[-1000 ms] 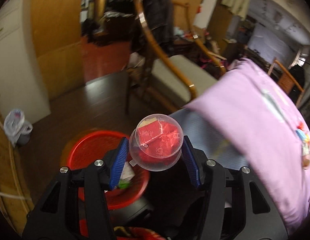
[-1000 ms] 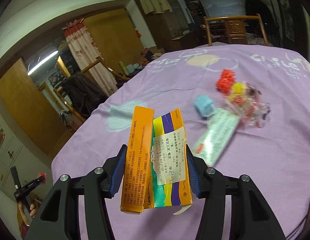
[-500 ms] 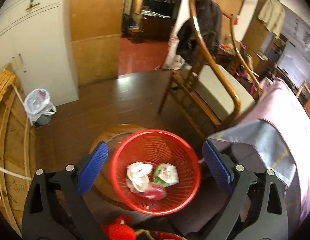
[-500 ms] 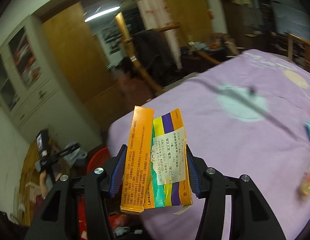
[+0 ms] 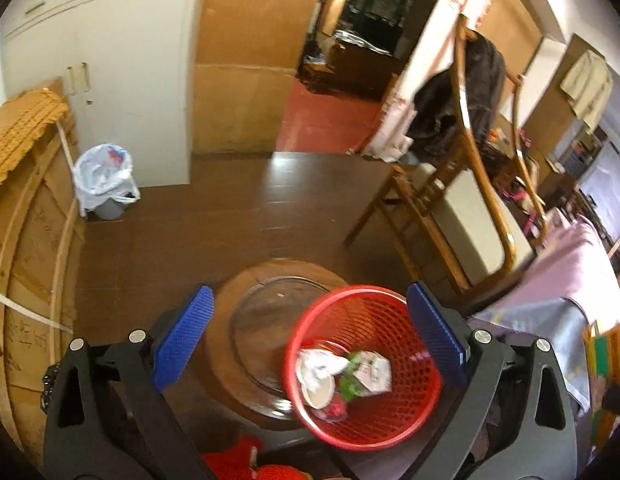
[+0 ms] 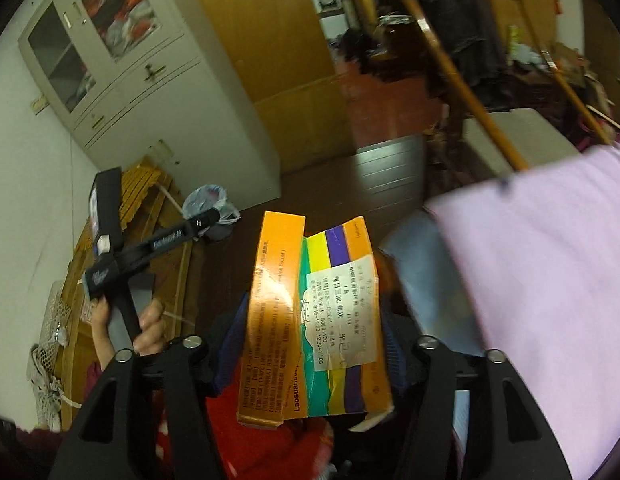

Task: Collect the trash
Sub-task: 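Open the left tool over the basket while the right tool releases the orange box, then bring both open tools back over the table toward the remaining trash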

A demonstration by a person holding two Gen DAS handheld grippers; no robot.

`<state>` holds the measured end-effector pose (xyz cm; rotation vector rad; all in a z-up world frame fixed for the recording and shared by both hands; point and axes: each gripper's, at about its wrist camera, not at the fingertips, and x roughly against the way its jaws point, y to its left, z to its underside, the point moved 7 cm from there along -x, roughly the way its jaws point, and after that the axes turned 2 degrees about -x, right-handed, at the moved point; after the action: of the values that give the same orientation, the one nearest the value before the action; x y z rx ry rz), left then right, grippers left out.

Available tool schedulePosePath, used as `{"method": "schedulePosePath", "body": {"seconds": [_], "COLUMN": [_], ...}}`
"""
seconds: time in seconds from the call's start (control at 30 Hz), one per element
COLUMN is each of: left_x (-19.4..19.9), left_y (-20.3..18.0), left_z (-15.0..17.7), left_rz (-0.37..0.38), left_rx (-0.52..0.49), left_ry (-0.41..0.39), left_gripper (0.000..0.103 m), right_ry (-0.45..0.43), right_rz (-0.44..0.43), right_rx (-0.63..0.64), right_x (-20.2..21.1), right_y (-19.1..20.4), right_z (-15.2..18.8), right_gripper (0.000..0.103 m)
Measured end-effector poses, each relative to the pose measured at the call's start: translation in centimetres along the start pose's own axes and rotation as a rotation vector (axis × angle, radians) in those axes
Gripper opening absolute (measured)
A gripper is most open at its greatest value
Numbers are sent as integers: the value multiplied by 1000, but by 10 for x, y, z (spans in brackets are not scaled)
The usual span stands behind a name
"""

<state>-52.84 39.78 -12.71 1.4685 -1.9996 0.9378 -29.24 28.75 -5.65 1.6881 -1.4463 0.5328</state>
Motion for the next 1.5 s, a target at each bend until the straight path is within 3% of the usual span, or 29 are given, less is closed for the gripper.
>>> {"method": "schedulePosePath", "body": {"seconds": [0.07,0.17,0.3,0.6,1.2,1.5], "left_x": [-2,-5,-5,6,70,96], "left_y": [10,17,13,-31,-189,-287], "left_z": [-1,-1,1,9,53,95], "left_rz": [-26,-38,-20,38,182,262], "left_rx": [11,18,15,-62,-356,-557], "left_ry": [4,13,17,33,9,14], "left_gripper": [94,94,94,94,94,95], "right_ry": [6,12,-8,-131,-398,-476], "right_rz": [48,50,96,152,300,469], "right_rx": [36,29,17,-150,-395,-489], "right_x": [-22,-35,-19,48,206,282], "right_y": [7,14,-2,-65,-176,-232], "right_z": [-15,-13,-2,17,111,178], "right_gripper": [76,76,76,78,81,86]}}
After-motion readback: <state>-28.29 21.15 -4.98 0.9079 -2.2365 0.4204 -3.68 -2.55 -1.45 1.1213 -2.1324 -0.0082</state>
